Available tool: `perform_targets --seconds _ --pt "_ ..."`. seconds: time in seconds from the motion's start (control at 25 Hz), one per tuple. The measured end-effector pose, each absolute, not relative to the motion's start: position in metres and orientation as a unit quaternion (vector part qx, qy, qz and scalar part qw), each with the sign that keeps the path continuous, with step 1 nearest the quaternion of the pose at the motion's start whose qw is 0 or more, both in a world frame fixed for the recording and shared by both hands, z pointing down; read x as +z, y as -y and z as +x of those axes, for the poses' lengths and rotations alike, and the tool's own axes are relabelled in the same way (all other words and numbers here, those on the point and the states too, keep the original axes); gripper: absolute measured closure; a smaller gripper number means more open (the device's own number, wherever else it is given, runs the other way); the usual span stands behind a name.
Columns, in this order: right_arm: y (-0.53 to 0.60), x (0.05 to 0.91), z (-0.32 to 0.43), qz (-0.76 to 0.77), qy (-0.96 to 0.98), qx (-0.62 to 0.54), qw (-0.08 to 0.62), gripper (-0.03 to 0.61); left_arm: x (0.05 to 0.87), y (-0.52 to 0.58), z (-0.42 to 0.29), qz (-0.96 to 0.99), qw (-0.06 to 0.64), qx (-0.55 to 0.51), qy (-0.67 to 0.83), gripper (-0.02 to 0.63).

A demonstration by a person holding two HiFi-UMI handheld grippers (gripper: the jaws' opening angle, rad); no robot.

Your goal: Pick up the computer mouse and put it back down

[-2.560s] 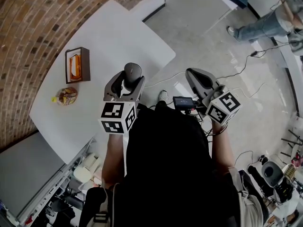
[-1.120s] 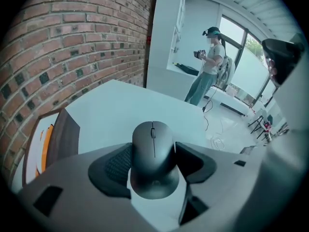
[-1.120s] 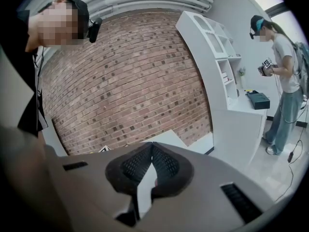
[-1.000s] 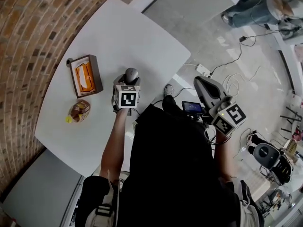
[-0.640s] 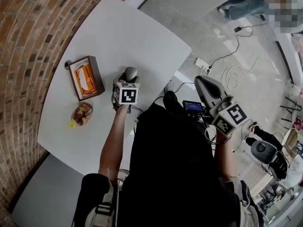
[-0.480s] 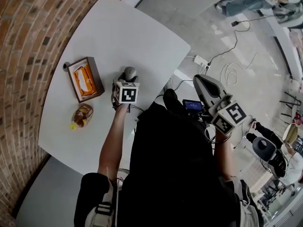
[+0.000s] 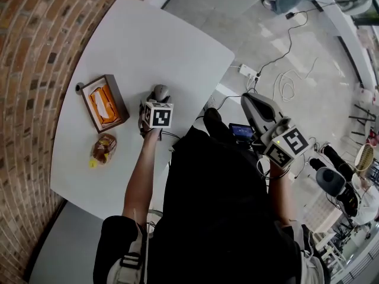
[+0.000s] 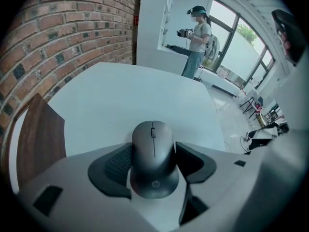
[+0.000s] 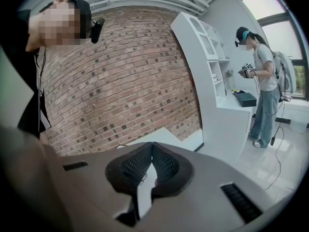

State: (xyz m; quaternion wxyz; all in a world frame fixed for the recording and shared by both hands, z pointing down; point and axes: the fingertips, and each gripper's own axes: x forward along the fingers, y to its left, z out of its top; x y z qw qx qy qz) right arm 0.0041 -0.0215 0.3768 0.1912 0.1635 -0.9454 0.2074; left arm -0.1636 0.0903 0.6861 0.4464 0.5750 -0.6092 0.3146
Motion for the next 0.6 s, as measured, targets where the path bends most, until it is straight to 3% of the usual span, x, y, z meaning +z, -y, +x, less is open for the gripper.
perform_targets --seconds 0.6 --pt "0.021 0.376 0.017 0.176 0.943 0.208 0.190 0.561 0.702 -0.096 -0.159 0.570 0.443 0.358 0.592 0.316"
